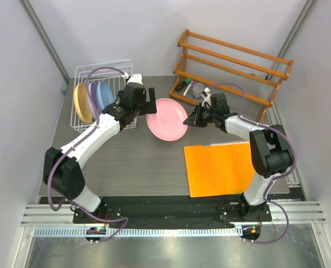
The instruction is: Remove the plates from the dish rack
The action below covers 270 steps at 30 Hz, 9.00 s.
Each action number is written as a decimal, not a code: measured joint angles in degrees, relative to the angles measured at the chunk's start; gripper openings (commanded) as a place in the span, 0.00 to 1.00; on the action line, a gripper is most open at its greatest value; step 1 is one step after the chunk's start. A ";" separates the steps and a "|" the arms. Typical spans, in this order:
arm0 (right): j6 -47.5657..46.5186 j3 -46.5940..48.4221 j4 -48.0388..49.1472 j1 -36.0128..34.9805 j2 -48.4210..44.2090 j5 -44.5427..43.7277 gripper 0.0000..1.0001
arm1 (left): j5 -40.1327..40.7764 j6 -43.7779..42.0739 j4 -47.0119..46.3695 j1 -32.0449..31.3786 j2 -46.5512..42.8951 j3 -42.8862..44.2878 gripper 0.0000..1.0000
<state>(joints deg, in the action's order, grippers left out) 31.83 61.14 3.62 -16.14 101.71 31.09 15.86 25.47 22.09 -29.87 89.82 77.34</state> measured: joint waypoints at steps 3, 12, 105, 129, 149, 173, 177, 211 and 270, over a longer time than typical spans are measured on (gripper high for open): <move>-1.51 0.31 -4.17 1.27 -0.13 -2.25 0.01 | 6.01 -1.75 0.02 -0.02 -1.11 -0.61 0.99; -5.53 1.81 -11.69 2.62 0.52 -6.47 0.01 | 21.70 -6.99 -0.22 1.46 -3.37 -2.69 0.99; -12.46 4.55 -19.56 -0.07 -9.22 -17.18 0.59 | 50.34 -20.79 8.79 3.19 4.37 12.46 0.00; -5.95 4.50 -3.89 -4.37 -8.26 -4.04 0.67 | 3.15 -3.50 8.96 -0.28 2.03 3.56 0.00; -4.42 3.13 -1.07 -4.07 -3.08 -3.04 0.01 | -3.45 -0.37 4.50 0.20 -2.67 -1.53 0.64; -8.35 9.84 -20.87 -1.11 -0.98 -13.16 0.03 | 27.69 -9.46 0.98 5.81 -8.00 -4.42 0.99; -8.85 10.58 -22.14 -1.11 1.53 -13.16 0.07 | 28.09 -9.33 0.90 9.81 -7.19 -4.42 0.99; -13.64 9.42 -25.22 -1.18 -8.33 -21.40 0.69 | 27.39 -8.22 -2.91 22.84 6.05 -5.11 0.40; -13.88 8.26 -24.94 -1.36 -7.98 -18.91 0.70 | 39.80 -16.74 2.21 13.77 -7.85 0.55 0.00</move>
<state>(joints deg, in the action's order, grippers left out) 17.96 69.41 -21.32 -17.50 93.73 12.19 55.66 8.73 24.29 -16.10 81.97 77.89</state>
